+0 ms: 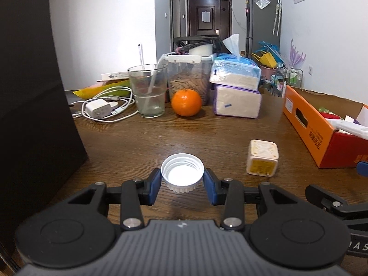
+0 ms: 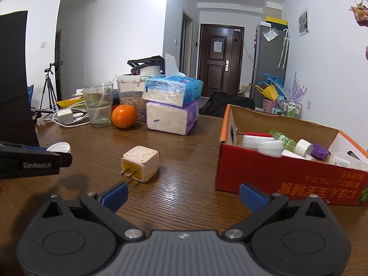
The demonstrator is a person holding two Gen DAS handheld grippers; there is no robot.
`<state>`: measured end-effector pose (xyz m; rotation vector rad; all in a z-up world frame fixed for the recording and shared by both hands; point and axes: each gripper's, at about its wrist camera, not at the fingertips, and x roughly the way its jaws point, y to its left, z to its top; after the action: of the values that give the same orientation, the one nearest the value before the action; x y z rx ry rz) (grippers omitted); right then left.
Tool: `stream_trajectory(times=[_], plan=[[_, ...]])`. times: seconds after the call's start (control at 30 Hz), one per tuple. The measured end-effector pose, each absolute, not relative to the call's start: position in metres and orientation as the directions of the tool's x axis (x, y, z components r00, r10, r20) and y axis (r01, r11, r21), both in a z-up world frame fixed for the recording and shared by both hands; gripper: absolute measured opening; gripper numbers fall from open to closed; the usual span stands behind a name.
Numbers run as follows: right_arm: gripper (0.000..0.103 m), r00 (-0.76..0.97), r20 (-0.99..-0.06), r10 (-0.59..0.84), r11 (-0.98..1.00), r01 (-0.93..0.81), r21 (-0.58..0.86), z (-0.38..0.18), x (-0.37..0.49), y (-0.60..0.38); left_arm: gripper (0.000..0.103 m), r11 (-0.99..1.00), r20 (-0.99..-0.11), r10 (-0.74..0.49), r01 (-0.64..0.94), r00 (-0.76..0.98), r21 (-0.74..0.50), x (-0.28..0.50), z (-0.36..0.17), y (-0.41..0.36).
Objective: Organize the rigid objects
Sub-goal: 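Withdraw both tools from the box toward the white cap and plug adapter, then close the left tool on the white cap while the right tool grasps the plug adapter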
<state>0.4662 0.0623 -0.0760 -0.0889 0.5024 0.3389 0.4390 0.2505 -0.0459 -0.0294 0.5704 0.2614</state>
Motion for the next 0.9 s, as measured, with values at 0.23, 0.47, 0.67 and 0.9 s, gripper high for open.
stream_trajectory(times=[0.23, 0.47, 0.67, 0.9], plan=[[0.103, 0.817, -0.495, 0.296, 0.938, -0.346, -0.011, -0.077, 0.472, 0.079, 0.041, 0.959, -0.517, 0.259, -0.279, 0.816, 0.041, 0.435, -0.042, 0.266], [0.102, 0.807, -0.511, 0.294, 0.936, -0.352, -0.017, -0.079, 0.482, 0.092, 0.041, 0.955, -0.494, 0.275, -0.293, 0.825, 0.042, 0.431, -0.036, 0.281], [0.098, 0.798, -0.533, 0.281, 0.935, -0.353, -0.036, -0.083, 0.494, 0.105, 0.041, 0.947, -0.492, 0.297, -0.32, 0.818, 0.041, 0.432, -0.036, 0.298], [0.091, 0.775, -0.555, 0.301, 0.921, -0.387, -0.04, -0.085, 0.515, 0.129, 0.041, 0.94, -0.501, 0.309, -0.338, 0.808, 0.035, 0.434, -0.038, 0.305]])
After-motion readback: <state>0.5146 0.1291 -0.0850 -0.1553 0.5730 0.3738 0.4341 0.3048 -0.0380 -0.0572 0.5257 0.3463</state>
